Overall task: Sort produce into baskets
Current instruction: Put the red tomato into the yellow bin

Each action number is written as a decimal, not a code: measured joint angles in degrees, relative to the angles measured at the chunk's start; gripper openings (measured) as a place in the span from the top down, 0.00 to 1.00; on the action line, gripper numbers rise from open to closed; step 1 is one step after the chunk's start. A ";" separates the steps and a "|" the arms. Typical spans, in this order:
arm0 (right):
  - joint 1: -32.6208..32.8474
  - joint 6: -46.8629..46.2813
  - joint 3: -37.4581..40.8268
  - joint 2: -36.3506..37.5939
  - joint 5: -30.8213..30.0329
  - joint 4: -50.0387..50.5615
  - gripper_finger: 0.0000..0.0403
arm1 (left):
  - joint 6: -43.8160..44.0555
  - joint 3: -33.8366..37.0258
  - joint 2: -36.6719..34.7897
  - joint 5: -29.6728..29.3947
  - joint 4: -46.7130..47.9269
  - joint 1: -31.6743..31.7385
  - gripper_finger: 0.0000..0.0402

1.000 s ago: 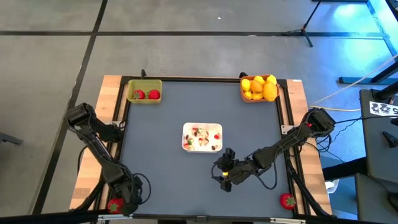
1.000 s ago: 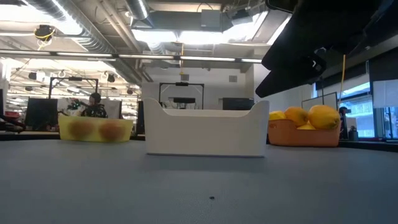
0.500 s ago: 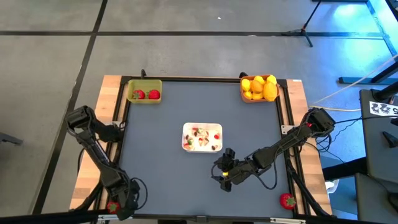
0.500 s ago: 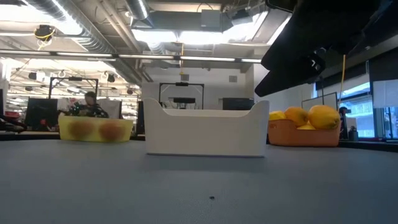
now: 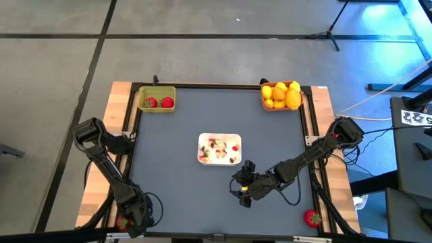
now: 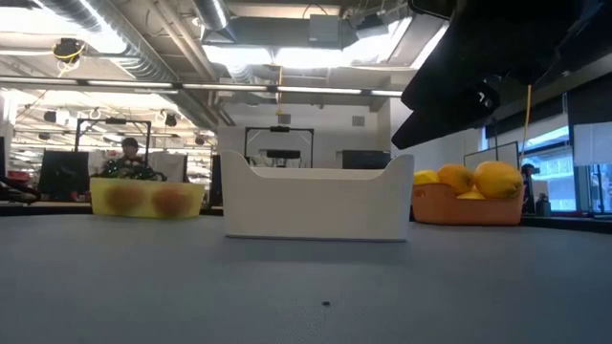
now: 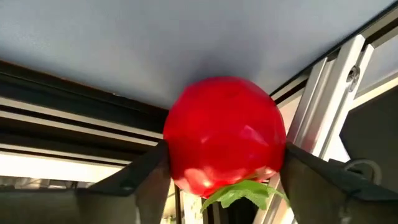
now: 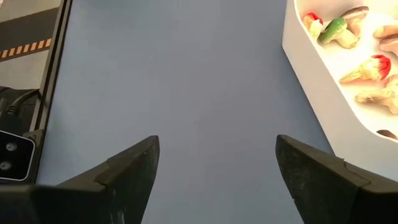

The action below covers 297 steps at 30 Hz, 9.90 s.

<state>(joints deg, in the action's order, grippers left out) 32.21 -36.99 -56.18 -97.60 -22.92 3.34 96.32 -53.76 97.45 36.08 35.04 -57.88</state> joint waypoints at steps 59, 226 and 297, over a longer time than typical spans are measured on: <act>-2.74 -9.54 -0.02 18.13 -27.18 40.76 0.21 | -66.67 0.00 -33.12 -77.31 23.84 86.14 0.35; 2.36 -2.83 -21.90 1.88 -20.96 64.69 0.43 | -71.69 0.00 -31.28 -69.27 -9.21 40.41 0.13; -0.52 4.39 -36.31 2.08 -13.55 65.33 0.13 | -84.29 -0.04 -21.80 -83.48 -23.76 35.28 0.33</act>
<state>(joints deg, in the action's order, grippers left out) 31.69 -32.60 -92.50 -95.53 -36.47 68.67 12.03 -53.80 75.65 -47.40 11.27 -22.60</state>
